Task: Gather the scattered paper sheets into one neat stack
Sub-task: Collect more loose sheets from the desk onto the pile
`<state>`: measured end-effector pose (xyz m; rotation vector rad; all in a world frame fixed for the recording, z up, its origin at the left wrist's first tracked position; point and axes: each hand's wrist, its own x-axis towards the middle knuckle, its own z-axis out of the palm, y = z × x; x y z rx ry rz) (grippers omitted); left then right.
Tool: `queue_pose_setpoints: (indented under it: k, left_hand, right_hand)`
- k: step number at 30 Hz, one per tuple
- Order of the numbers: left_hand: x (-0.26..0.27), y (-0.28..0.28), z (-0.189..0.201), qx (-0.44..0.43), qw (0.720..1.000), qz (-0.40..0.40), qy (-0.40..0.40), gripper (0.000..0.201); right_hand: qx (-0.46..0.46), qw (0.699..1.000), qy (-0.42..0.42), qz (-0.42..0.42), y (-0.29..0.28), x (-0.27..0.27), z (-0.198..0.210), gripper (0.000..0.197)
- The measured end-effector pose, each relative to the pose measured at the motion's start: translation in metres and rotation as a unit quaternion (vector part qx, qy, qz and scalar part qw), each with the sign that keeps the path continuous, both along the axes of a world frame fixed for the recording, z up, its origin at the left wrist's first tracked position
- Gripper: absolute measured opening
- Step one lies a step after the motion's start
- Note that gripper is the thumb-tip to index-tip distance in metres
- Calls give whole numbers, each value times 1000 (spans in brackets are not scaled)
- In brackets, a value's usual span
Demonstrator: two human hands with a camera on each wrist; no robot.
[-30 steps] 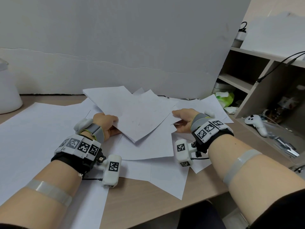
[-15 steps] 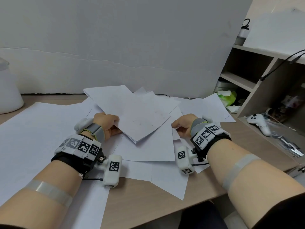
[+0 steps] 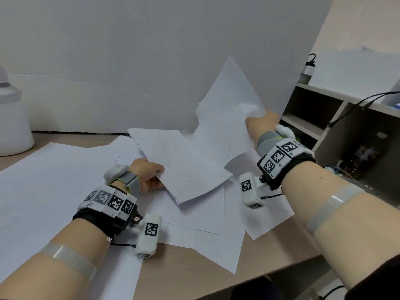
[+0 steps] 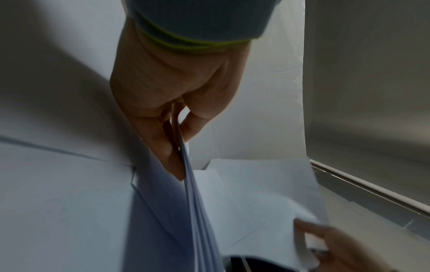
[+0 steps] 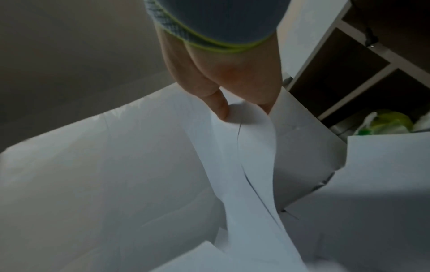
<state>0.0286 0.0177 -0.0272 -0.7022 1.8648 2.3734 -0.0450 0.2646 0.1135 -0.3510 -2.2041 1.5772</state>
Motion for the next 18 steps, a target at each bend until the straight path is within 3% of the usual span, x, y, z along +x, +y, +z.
queue_pose_setpoints:
  k: [4,8,13,16,18]
  left_hand:
    - [3,4,0,-12,1000,-27,-8,30]
    - [4,6,-1,-14,999,-31,-12,30]
    - [4,7,-1,-2,999,-38,-6,30]
    - [4,8,0,9,999,-45,6,30]
    - [4,8,-1,13,999,-46,12,31]
  right_hand:
    - [21,996,81,14,-19,12,33,38]
    - [-24,990,125,57,-40,17,51,12]
    - [-134,981,97,98,-52,18,51,18]
    - [-194,977,62,69,-48,15,35,31]
    - [-214,975,15,62,-42,15,19,20]
